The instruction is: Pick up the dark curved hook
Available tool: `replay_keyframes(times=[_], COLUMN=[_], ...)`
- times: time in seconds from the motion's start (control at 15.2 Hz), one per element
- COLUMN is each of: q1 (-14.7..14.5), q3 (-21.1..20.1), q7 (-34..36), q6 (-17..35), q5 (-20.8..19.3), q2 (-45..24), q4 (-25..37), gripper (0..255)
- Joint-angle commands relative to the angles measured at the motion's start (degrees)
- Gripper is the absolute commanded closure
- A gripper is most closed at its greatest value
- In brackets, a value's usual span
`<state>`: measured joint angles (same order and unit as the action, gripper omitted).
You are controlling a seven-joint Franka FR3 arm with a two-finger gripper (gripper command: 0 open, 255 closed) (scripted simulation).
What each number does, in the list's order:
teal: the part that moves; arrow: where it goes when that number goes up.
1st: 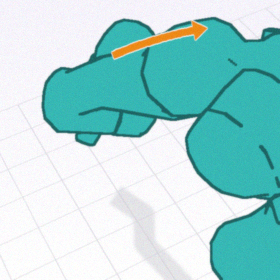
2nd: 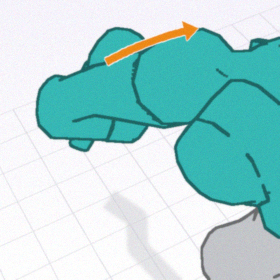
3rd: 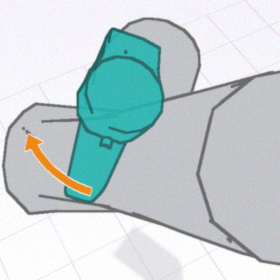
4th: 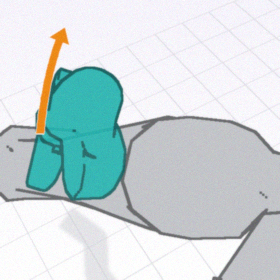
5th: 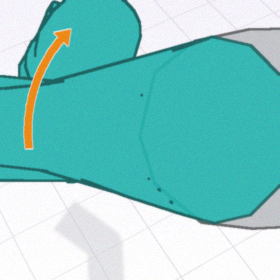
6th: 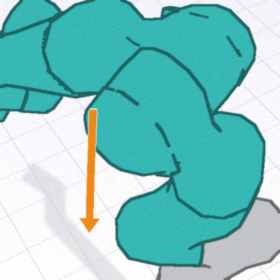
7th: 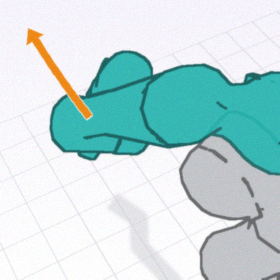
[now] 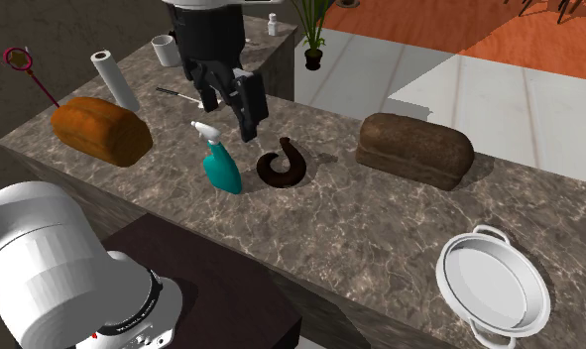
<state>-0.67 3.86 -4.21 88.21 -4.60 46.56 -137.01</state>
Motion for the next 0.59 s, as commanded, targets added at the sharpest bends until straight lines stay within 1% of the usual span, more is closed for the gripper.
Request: replay_keyframes(times=[0.0,0.26,0.53], q1=[0.0,-0.9,-1.8], q3=[0.0,-2.3,-4.6], q7=[0.0,3.5,7.0], q6=[0.0,7.2,14.7], q5=[0.0,1.7,3.2], q2=[0.0,-3.3,-8.2], q4=[0.0,-4.1,-7.0], gripper=[0,0,0])
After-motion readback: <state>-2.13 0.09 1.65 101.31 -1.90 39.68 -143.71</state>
